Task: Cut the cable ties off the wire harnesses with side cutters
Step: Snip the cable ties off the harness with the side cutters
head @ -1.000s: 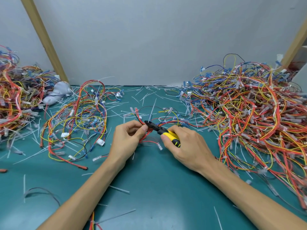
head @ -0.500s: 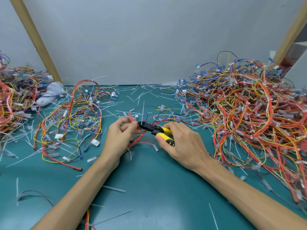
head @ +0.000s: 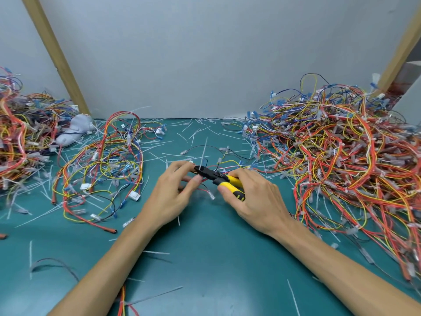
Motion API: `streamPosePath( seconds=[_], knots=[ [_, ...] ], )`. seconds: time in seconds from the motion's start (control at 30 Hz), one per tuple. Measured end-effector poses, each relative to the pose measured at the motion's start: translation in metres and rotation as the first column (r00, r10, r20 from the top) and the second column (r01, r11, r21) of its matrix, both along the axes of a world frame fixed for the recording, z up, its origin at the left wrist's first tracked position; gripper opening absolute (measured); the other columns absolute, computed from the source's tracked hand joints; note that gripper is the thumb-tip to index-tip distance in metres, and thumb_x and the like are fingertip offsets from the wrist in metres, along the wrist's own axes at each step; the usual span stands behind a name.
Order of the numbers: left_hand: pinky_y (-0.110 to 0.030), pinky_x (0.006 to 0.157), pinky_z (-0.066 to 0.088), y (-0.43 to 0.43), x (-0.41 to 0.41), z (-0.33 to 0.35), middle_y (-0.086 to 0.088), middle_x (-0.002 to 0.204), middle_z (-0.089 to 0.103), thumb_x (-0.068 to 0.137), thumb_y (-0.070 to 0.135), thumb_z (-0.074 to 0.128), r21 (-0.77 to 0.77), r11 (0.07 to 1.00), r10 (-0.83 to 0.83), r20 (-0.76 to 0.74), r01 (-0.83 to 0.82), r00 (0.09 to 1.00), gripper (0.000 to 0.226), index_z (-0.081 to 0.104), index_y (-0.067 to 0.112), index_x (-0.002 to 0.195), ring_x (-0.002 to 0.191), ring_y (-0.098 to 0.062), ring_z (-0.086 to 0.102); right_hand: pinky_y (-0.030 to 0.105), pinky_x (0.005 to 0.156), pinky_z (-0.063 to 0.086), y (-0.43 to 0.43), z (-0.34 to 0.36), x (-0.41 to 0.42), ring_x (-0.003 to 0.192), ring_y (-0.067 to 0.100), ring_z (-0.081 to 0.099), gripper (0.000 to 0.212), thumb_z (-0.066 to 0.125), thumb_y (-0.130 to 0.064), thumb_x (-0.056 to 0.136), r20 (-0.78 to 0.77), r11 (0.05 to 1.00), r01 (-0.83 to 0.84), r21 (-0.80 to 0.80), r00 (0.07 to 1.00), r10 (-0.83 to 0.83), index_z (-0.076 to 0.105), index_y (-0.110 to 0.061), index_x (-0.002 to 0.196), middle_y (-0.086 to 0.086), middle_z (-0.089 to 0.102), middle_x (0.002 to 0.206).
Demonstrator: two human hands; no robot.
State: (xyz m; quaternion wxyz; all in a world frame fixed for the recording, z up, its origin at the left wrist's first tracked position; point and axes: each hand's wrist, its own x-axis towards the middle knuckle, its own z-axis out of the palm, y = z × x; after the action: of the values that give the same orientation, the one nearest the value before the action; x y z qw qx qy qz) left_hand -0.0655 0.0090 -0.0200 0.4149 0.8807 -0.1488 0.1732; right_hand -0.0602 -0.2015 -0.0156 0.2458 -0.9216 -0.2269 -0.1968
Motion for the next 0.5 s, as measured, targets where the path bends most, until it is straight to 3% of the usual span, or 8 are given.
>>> streamPosePath(
  seconds=[0.1, 0.2, 0.33, 0.43, 0.5],
  knots=[
    [-0.008, 0.066, 0.044, 0.0045, 0.0023, 0.0008, 0.002, 0.118, 0.049, 0.091, 0.025, 0.062, -0.054, 0.999, -0.003, -0.045, 0.001, 0.999, 0.013, 0.066, 0.020, 0.101, 0.081, 0.000, 0.064, 0.036, 0.064, 0.046, 0.0004, 0.0002, 0.0004, 0.083, 0.016, 0.053, 0.036, 0.050, -0.057, 0.090, 0.009, 1.000, -0.018, -0.004, 1.000, 0.018, 0.058, -0.025, 0.103, -0.014, 0.050, 0.084],
    [-0.019, 0.073, 0.047, 0.0082, 0.0034, 0.0020, 0.001, 0.119, 0.046, 0.089, 0.025, 0.061, -0.150, 0.988, -0.047, -0.147, 0.024, 0.988, 0.018, 0.069, 0.012, 0.099, 0.072, -0.008, 0.067, 0.036, 0.063, 0.047, 0.0012, -0.0009, 0.0003, 0.082, 0.018, 0.056, 0.036, 0.050, -0.058, 0.090, 0.006, 1.000, -0.025, -0.005, 1.000, 0.025, 0.057, -0.026, 0.103, -0.012, 0.055, 0.086],
    [-0.012, 0.074, 0.048, 0.0101, 0.0036, 0.0037, -0.003, 0.119, 0.047, 0.093, 0.008, 0.057, -0.228, 0.973, -0.083, -0.164, 0.044, 0.983, 0.009, 0.065, 0.004, 0.094, 0.069, -0.005, 0.069, 0.035, 0.063, 0.045, 0.0018, -0.0019, 0.0009, 0.082, 0.016, 0.054, 0.037, 0.047, -0.059, 0.088, -0.002, 1.000, -0.020, 0.007, 1.000, 0.020, 0.056, -0.027, 0.104, -0.015, 0.049, 0.085],
    [-0.023, 0.079, 0.051, 0.0086, 0.0026, 0.0045, -0.005, 0.122, 0.048, 0.094, 0.010, 0.057, -0.192, 0.981, -0.044, -0.136, 0.017, 0.990, 0.008, 0.064, 0.008, 0.095, 0.071, -0.008, 0.070, 0.032, 0.061, 0.040, 0.0015, -0.0028, 0.0033, 0.082, 0.014, 0.053, 0.036, 0.048, -0.059, 0.089, 0.010, 1.000, -0.006, 0.005, 1.000, 0.006, 0.056, -0.028, 0.104, -0.016, 0.048, 0.085],
    [-0.026, 0.079, 0.049, 0.0086, 0.0013, 0.0043, -0.004, 0.127, 0.045, 0.094, 0.014, 0.060, -0.056, 0.998, 0.038, -0.032, -0.039, 0.999, 0.008, 0.066, 0.009, 0.095, 0.076, -0.007, 0.068, 0.031, 0.061, 0.038, 0.0007, -0.0034, 0.0041, 0.084, 0.014, 0.053, 0.035, 0.049, -0.059, 0.089, 0.012, 1.000, -0.002, -0.007, 1.000, 0.002, 0.056, -0.028, 0.105, -0.015, 0.050, 0.087]
  ],
)
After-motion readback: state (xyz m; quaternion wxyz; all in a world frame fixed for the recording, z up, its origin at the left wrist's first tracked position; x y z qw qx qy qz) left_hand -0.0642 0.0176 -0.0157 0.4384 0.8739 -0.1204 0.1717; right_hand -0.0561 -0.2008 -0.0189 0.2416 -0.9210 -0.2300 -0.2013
